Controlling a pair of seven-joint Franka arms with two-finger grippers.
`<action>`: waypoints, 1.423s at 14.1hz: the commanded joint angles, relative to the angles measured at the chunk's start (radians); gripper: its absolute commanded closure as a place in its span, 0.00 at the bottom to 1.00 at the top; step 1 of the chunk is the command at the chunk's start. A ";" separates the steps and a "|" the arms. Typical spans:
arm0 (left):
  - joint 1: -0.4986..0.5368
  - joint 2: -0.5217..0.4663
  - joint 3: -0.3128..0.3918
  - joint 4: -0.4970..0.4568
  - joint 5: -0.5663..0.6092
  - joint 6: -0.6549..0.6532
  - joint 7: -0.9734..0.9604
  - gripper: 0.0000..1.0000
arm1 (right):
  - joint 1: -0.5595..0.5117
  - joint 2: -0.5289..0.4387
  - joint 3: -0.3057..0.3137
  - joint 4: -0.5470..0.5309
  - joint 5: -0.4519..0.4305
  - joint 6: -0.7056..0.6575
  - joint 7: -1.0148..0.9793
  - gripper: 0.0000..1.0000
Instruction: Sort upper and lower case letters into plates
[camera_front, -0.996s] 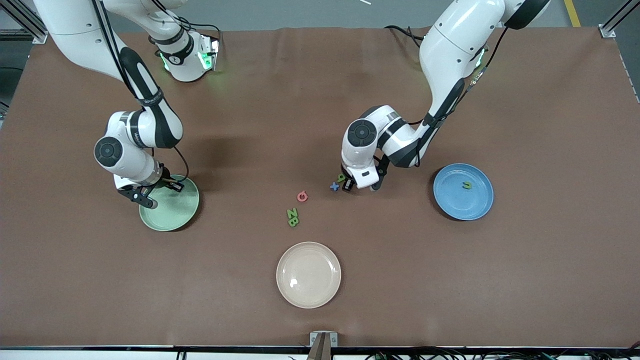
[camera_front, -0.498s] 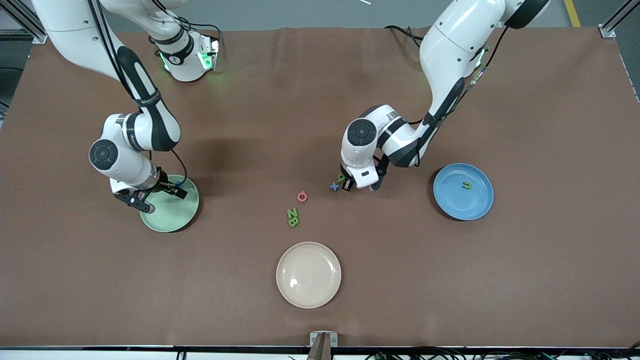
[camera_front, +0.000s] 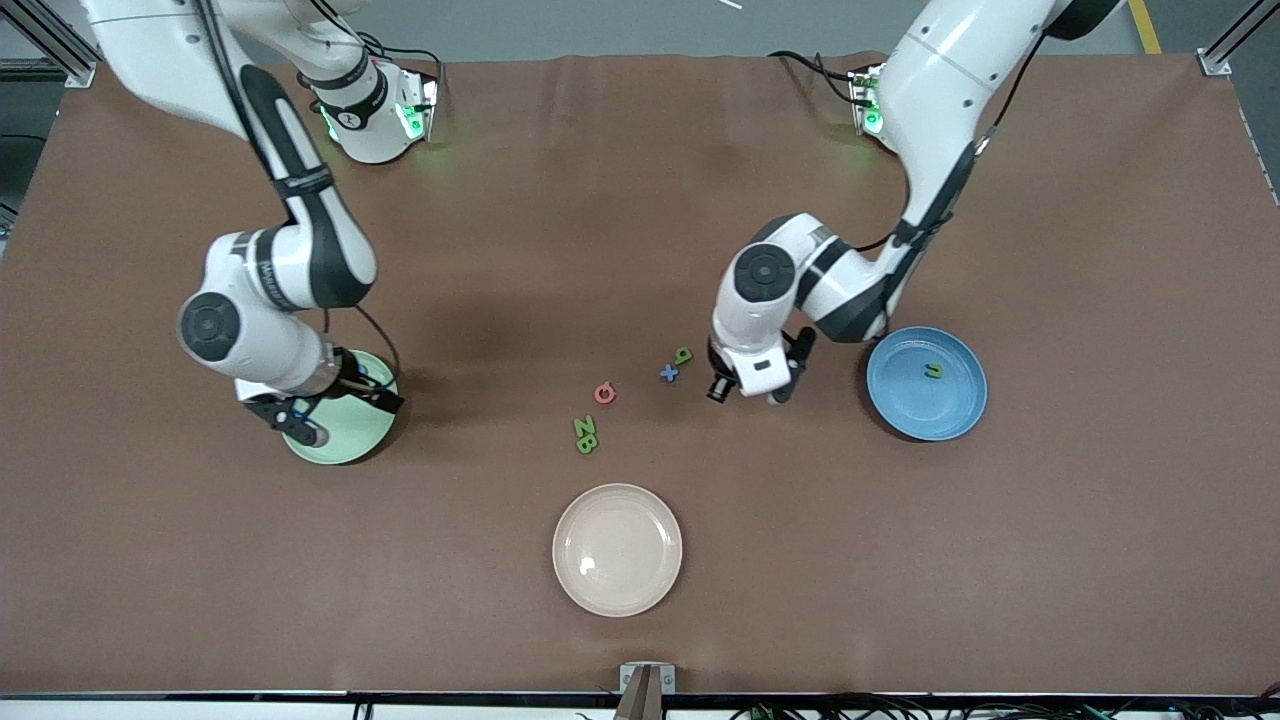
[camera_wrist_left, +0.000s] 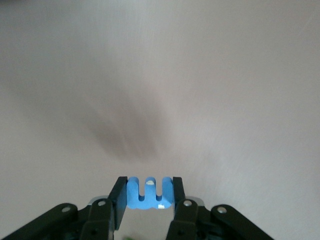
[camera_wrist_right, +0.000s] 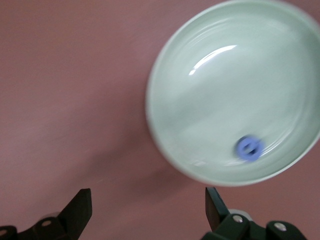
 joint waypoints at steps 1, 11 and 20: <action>0.144 -0.117 -0.070 -0.097 0.015 -0.072 0.218 0.83 | 0.095 0.073 -0.007 0.103 0.009 0.000 0.159 0.00; 0.600 -0.195 -0.170 -0.251 0.020 -0.089 1.139 0.83 | 0.270 0.346 -0.011 0.388 -0.007 0.069 0.560 0.00; 0.686 -0.062 -0.161 -0.196 0.084 -0.052 1.348 0.83 | 0.330 0.483 -0.014 0.504 -0.175 0.067 0.813 0.00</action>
